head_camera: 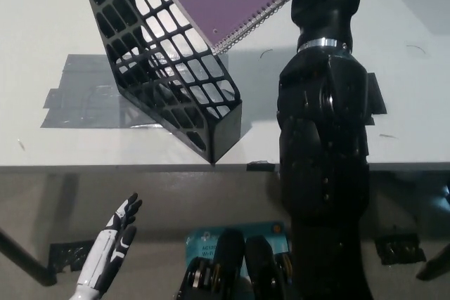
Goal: A person hands a notebook to the robot and the robot grabs it with its right hand and places it in the magazine stand kept in the centre of the desk infront of it.
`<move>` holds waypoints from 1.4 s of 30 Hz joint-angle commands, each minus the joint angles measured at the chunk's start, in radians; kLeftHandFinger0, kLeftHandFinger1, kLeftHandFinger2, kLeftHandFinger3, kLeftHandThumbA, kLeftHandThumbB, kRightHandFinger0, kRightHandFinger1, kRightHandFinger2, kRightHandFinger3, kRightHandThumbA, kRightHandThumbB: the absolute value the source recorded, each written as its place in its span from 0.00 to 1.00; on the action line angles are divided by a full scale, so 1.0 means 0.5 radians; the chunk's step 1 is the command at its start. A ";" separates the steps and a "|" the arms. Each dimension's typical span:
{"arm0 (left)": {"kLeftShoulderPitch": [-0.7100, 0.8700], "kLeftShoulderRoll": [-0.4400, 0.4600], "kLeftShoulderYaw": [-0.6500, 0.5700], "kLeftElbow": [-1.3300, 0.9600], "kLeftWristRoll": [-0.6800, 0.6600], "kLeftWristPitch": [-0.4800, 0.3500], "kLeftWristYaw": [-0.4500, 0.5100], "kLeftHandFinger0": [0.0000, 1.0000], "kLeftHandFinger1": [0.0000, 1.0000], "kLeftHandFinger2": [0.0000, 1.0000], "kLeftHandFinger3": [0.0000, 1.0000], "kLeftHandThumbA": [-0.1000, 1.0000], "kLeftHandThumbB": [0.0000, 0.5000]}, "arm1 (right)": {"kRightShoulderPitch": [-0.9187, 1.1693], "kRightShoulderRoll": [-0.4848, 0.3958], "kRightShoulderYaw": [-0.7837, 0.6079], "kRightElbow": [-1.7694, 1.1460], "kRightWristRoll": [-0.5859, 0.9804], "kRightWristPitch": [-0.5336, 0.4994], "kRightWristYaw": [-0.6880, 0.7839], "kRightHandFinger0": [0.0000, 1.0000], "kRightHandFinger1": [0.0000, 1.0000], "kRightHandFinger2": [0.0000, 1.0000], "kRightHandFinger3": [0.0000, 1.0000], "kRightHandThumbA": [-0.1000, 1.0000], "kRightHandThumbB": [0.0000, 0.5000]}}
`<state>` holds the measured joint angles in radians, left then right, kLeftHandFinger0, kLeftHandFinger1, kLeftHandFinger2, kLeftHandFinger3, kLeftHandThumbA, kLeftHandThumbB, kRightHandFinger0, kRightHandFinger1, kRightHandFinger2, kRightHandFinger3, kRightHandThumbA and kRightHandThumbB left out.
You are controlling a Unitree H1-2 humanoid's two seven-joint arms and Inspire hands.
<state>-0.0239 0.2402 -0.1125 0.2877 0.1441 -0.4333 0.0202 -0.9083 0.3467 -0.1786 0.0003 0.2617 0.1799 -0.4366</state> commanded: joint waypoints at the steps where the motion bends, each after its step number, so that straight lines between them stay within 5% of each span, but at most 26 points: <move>1: -0.028 0.031 0.007 -0.037 0.000 -0.073 0.028 1.00 1.00 1.00 1.00 1.00 1.00 | -0.167 0.067 0.053 -0.076 0.006 -0.219 -0.023 0.00 0.00 0.00 0.00 0.89 0.00; 42: -0.097 0.065 -0.007 -0.057 0.035 -0.073 0.024 1.00 1.00 1.00 1.00 1.00 1.00 | -0.023 0.067 0.245 0.188 -0.025 -0.505 -0.085 0.00 0.00 0.00 0.00 0.91 0.00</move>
<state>-0.0523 0.2473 -0.1129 0.2849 0.1453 -0.4333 0.0185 -0.8805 0.3479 -0.0789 0.1001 0.2712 0.0333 -0.4854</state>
